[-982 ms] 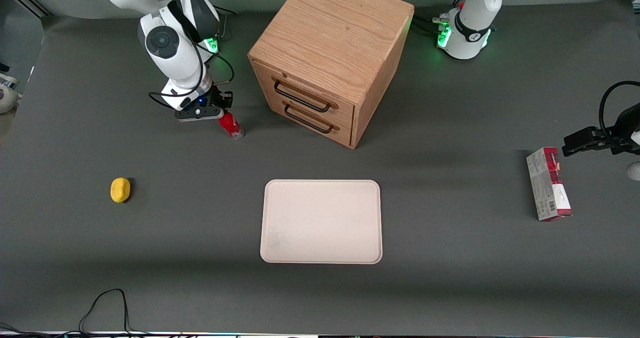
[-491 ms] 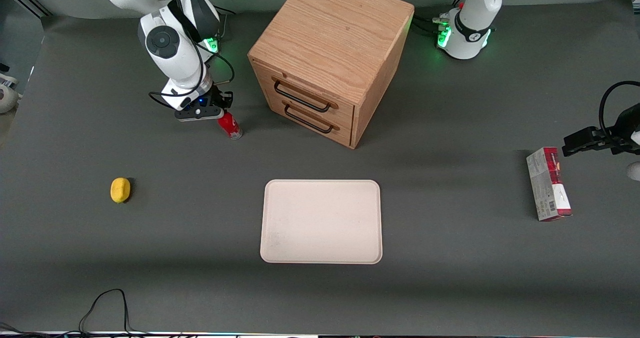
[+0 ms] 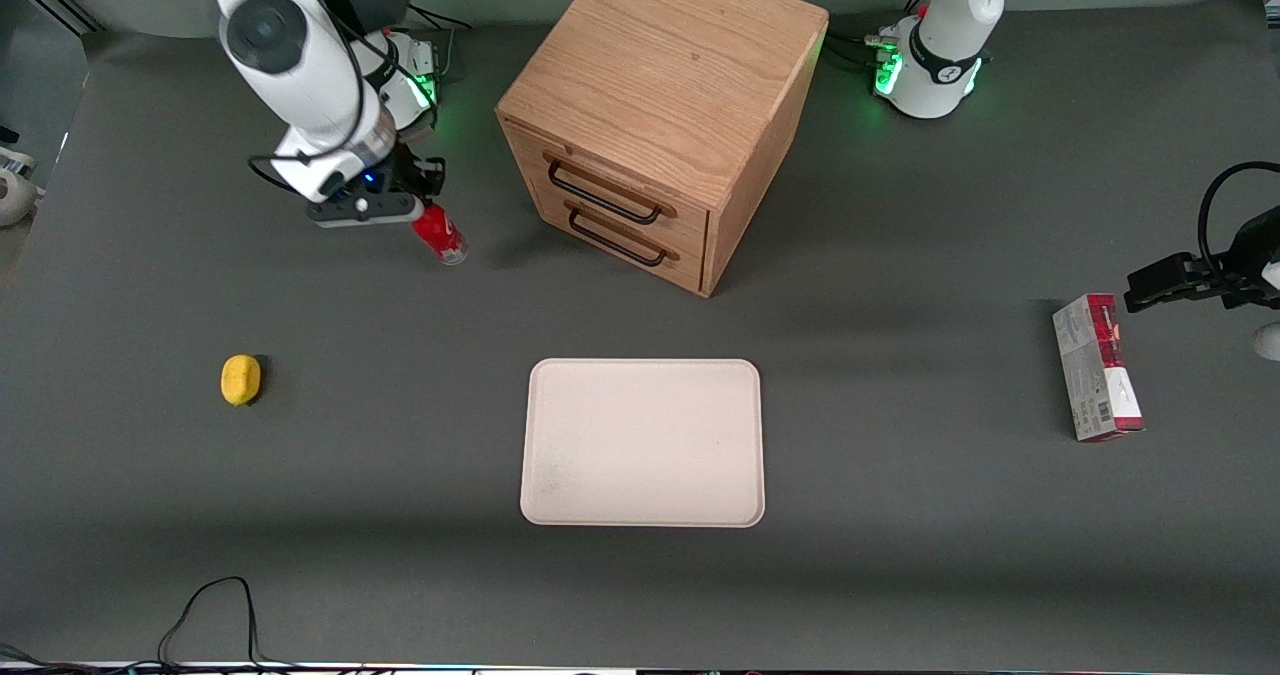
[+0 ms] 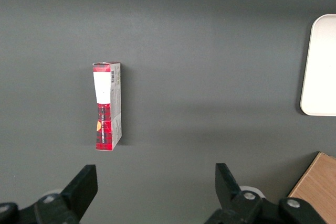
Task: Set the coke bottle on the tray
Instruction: 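Lift the bottle and carry it over the white tray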
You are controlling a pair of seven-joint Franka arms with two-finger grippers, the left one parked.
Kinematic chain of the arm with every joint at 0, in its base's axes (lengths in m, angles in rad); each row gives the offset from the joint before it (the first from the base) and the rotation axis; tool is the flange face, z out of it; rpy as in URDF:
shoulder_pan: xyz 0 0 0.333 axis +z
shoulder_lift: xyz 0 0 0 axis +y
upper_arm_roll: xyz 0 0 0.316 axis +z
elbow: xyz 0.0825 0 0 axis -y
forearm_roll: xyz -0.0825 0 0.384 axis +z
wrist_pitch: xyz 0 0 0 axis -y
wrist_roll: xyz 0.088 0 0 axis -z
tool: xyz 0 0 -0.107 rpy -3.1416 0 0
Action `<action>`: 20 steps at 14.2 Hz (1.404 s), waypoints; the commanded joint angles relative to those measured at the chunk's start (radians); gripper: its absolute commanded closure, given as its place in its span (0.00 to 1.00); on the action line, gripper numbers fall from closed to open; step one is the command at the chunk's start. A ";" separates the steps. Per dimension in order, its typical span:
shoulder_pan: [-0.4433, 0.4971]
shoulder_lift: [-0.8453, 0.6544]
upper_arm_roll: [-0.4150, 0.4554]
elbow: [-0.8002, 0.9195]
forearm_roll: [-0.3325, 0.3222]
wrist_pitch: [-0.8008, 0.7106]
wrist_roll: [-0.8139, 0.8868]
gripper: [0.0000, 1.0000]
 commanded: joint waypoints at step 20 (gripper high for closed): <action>0.021 0.893 0.029 1.365 -0.031 -0.287 0.005 0.97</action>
